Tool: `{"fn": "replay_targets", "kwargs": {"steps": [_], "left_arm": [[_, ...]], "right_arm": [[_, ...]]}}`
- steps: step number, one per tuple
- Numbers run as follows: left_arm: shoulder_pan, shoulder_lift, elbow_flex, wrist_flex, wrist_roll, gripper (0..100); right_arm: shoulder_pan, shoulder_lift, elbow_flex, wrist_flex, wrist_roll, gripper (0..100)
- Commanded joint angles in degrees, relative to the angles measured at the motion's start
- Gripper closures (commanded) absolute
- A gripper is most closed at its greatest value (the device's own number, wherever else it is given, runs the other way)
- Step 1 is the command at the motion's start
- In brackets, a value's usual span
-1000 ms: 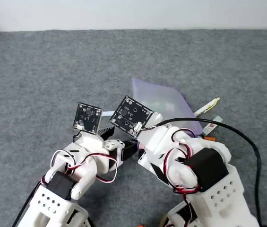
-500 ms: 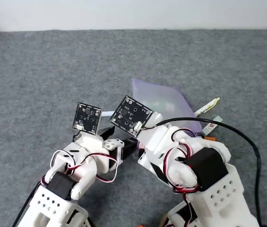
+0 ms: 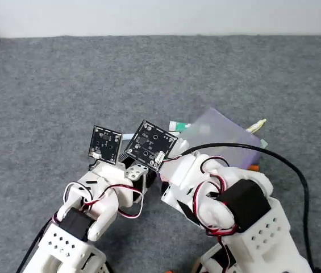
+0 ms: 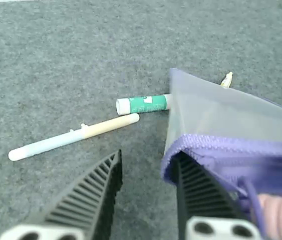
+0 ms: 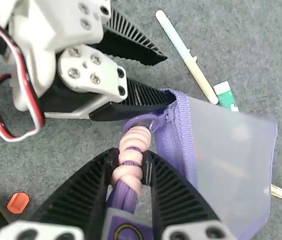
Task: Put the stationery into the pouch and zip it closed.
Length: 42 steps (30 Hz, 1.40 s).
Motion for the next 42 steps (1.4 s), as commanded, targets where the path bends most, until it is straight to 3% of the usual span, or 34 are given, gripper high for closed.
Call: {"fn": "replay_targets", "kwargs": {"steps": [1,10,17,23,33,42], "left_arm": [[-0.4,0.4,-0.2,-1.5,0.5,85],[4.6,0.4,-0.2,-1.5,0.5,85],[4.9,0.4,-0.2,-1.5,0.5,98],[4.4,0.3,-0.3,-1.3,0.5,99],[-4.6,-0.1,-5.1,6.2,-1.8,99],[-11.1,-0.1,-12.3,12.4,-5.6,99]], "right_arm": [[-1.2,-1.1,-2.4,0.2,0.2,99.1],[-1.2,-1.1,-2.5,0.2,0.1,99.1],[-1.2,-3.2,-2.4,0.7,0.2,99.1],[-1.0,-5.9,-2.4,2.2,0.4,99.1],[-0.2,-12.3,-2.4,5.6,0.4,99.1],[9.1,-15.6,-2.3,5.7,0.6,99.1]]}}
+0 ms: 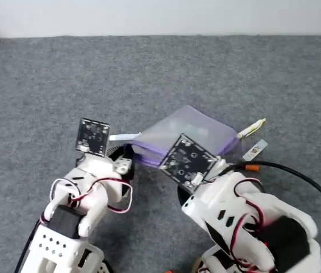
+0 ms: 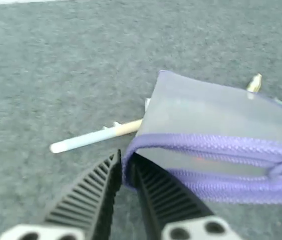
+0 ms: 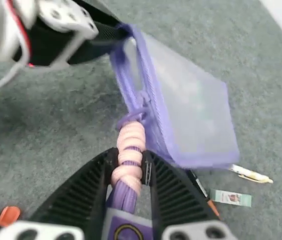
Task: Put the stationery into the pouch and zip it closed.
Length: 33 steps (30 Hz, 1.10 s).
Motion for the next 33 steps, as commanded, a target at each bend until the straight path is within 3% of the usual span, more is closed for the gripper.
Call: {"fn": "replay_targets", "kwargs": {"steps": [1,7,12,23,26,31,33], "left_arm": [[-3.9,0.2,-4.0,1.7,-2.8,99],[-9.1,0.1,-4.3,2.6,-5.5,99],[-13.2,-0.9,-8.2,9.5,-7.4,99],[-14.0,-23.4,-5.3,24.0,-13.1,99],[-13.9,-26.3,-1.1,23.6,-13.0,98],[-14.2,-27.0,4.4,19.1,-12.7,86],[-14.3,-26.3,5.9,17.1,-12.7,85]], "right_arm": [[3.1,-2.3,-2.3,2.2,0.6,99.1],[6.7,-3.0,-2.3,2.2,0.6,99.1],[6.7,-2.9,0.1,-3.5,0.7,99.1],[6.9,-3.2,6.9,-9.8,0.7,99.1],[6.7,-3.1,6.9,-10.1,0.7,99.1],[6.6,-2.9,6.9,-10.2,0.7,99.1],[6.4,-2.9,6.9,-10.2,0.7,99.1]]}}
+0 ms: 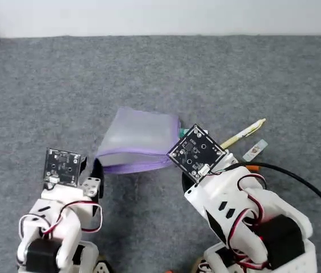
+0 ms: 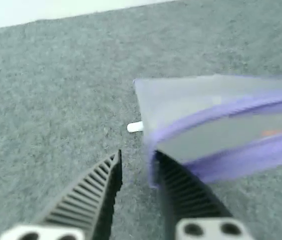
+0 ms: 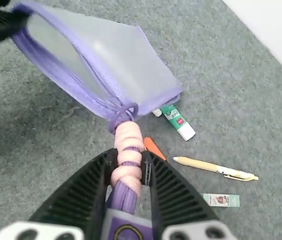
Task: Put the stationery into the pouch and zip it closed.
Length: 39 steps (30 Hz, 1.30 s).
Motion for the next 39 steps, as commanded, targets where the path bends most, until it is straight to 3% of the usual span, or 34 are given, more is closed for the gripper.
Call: {"fn": "replay_targets", "kwargs": {"steps": [1,14,19,26,31,39], "left_arm": [[-0.5,1.1,1.4,-4.1,-0.3,85],[0.0,16.5,1.8,-13.4,3.7,85],[-0.1,16.7,1.0,-15.6,3.3,98],[-1.6,14.9,-7.4,-6.4,3.3,99],[-9.0,15.0,-13.6,-2.5,3.0,99],[-11.3,15.0,-19.6,4.0,1.1,99]], "right_arm": [[0.1,-0.7,-0.4,-1.3,0.5,99.1],[-1.5,-0.9,-0.4,-1.1,0.4,99.1],[-1.2,-0.9,-0.4,-1.1,0.3,99.1],[-1.0,-0.5,-0.4,-1.2,-0.1,98.9],[-1.0,-0.4,-0.4,-0.6,-8.6,98.5],[7.1,6.0,-0.6,0.0,-19.1,75.6]]}}
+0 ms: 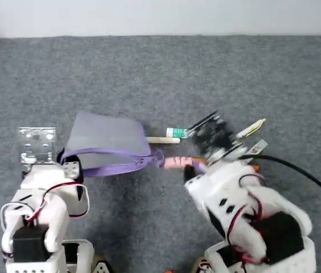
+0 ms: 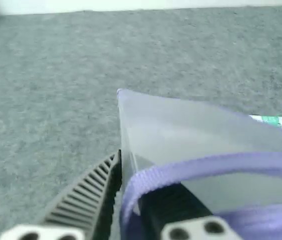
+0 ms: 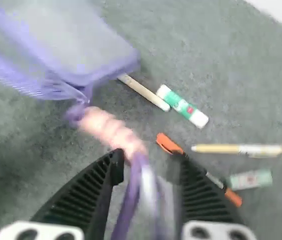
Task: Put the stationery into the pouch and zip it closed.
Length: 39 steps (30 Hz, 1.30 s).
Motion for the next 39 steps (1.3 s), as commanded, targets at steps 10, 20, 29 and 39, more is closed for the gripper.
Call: {"fn": "replay_targets", "kwargs": {"steps": [10,20,29,39], "left_arm": [[-8.2,-0.6,-3.3,4.2,-0.7,99],[-8.7,-0.7,-1.2,6.7,-0.5,99],[-8.4,-1.0,-1.4,6.6,-0.7,99],[-8.3,-1.1,-1.4,6.6,-0.7,99]], "right_arm": [[6.8,27.9,-12.4,0.1,-3.3,78.6],[8.2,55.3,-27.3,-0.5,14.4,78.3],[11.7,77.8,-45.1,-0.4,30.8,71.6],[11.5,97.5,-59.3,-0.6,37.5,71.7]]}}
